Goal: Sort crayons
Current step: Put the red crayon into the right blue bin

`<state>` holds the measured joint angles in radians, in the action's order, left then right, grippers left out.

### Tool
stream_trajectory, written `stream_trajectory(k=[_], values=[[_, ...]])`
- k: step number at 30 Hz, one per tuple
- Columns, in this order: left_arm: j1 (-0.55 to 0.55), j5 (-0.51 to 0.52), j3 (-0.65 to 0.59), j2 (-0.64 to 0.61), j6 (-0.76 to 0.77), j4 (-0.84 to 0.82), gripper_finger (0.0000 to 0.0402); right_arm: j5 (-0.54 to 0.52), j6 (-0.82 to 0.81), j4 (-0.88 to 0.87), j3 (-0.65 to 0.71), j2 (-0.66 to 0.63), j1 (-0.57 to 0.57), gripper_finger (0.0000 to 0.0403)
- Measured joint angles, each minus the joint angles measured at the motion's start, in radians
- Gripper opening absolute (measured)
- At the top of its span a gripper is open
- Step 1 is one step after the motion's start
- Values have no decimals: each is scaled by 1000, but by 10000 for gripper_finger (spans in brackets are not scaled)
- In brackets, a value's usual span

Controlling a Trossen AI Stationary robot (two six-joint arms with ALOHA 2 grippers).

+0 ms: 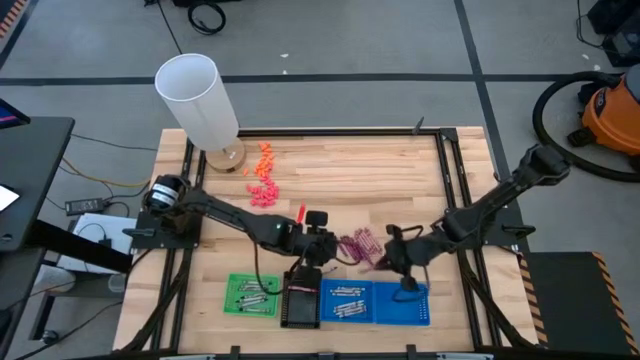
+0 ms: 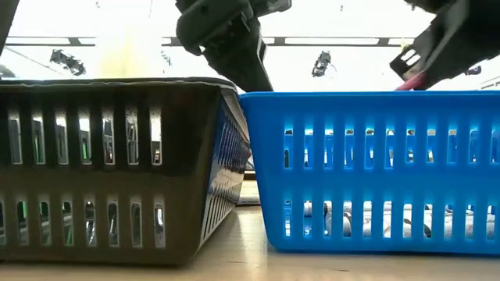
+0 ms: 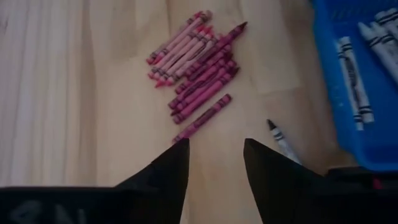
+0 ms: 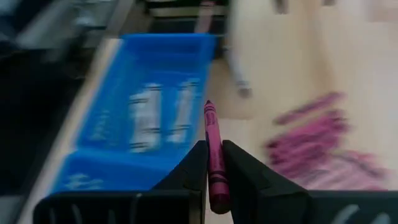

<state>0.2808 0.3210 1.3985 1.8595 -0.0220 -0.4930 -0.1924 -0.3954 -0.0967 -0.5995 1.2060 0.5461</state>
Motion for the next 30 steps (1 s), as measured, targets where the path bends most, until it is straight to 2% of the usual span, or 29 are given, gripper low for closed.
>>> stream_trajectory(k=[7, 12, 22, 30], values=[[28, -1, 0, 0, -12, 43, 153, 94, -108, -57, -1, -56, 90, 48], [25, -2, 0, 0, 8, 39, 153, 159, -213, -89, 0, -42, 149, 48], [4, -4, 0, 0, 21, 45, 153, 145, -348, -95, 19, 27, 224, 50], [-18, -19, 1, 5, -17, 85, 153, 141, -367, -86, 19, 15, 226, 96]])
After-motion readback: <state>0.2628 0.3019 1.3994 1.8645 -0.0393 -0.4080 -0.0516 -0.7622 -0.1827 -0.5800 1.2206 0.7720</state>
